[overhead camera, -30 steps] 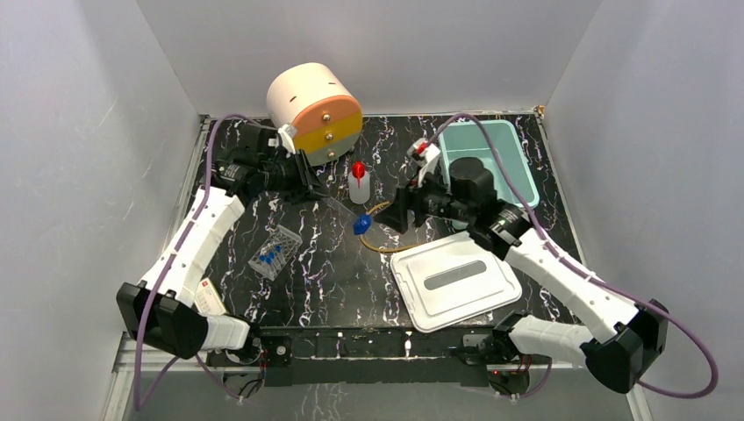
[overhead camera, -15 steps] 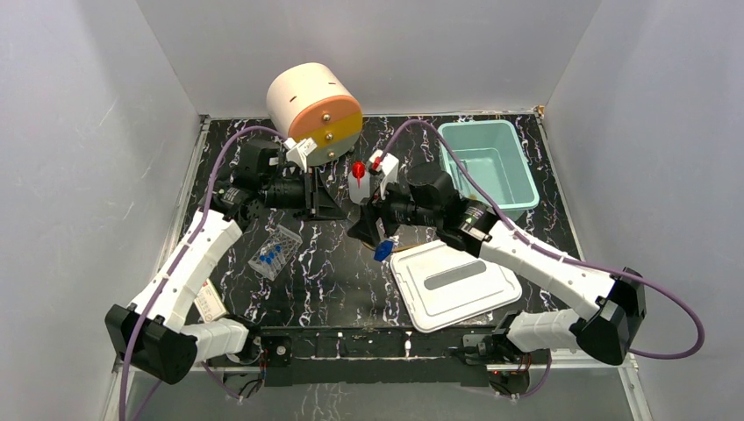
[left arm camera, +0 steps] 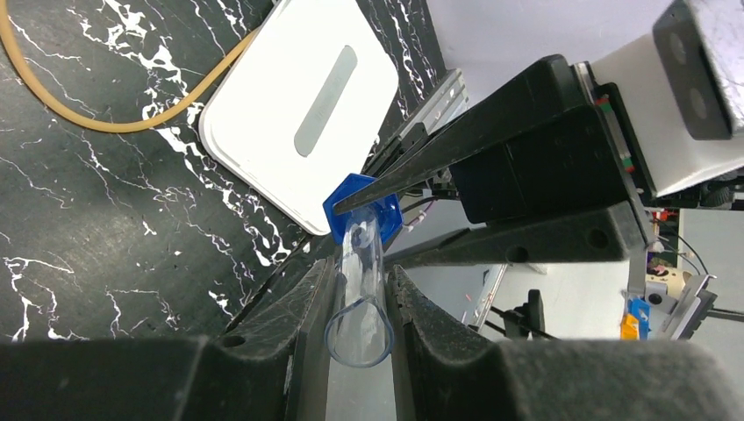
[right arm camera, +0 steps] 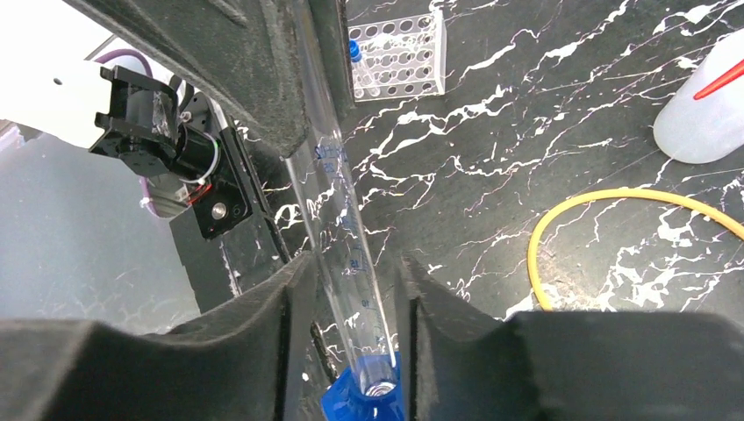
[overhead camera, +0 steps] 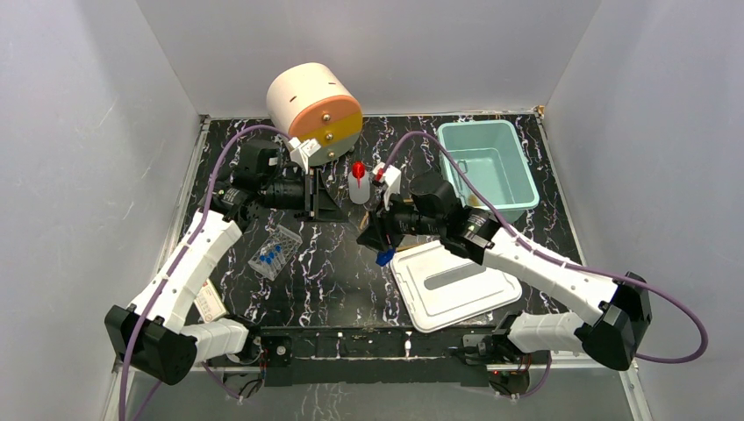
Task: Organize the chemistry lab equipment
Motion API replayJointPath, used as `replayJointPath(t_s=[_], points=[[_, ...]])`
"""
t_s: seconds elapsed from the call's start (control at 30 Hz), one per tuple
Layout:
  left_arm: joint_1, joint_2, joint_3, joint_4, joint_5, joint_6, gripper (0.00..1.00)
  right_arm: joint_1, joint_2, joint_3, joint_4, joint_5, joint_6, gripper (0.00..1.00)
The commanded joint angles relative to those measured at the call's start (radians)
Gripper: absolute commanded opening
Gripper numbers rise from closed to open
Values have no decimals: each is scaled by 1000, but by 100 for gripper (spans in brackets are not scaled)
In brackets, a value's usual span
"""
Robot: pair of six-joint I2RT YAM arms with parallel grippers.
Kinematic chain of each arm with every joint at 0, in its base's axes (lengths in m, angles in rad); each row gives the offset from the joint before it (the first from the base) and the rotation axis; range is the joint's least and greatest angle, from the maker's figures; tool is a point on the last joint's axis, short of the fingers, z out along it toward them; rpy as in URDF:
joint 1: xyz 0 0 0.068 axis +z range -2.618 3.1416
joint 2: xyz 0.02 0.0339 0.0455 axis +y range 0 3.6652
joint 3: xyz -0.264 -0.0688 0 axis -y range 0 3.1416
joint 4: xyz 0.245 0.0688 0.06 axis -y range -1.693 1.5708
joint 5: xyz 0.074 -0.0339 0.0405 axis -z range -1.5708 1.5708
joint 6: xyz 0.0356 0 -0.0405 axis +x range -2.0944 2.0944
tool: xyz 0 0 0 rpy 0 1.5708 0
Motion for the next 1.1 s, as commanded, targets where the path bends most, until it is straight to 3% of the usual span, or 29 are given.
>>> replayJointPath(t_s=[0.0,0.17,0.3,0.37,0.43,0.53,0.6,0.63,0.73,0.87,1.07], points=[[1,-9,5,0,77,13,10,4,6,39,34,-31,-8,43],[1,-7,15,-1,99,21,11,4,19,48,32,-46,-24,42],[1,-10,18,-3,101,23,11,4,35,66,20,-54,-38,26],[1,-15,18,-3,99,24,19,4,42,76,7,-44,-43,15],[1,-25,25,-4,86,25,31,4,40,79,2,-21,-47,12],[1,-43,52,-25,-14,21,70,4,24,77,0,21,-56,11],[1,-58,84,-45,-176,9,91,4,7,78,-5,66,-64,11],[1,-68,106,-60,-284,-8,96,3,-2,79,-10,96,-68,11],[0,-149,129,-11,-497,-96,98,-8,-5,123,-54,197,-84,12],[0,-273,80,119,-559,-137,98,-45,31,223,-139,343,-112,13],[0,-295,75,94,-597,-122,98,-228,83,333,-199,357,-93,13]])
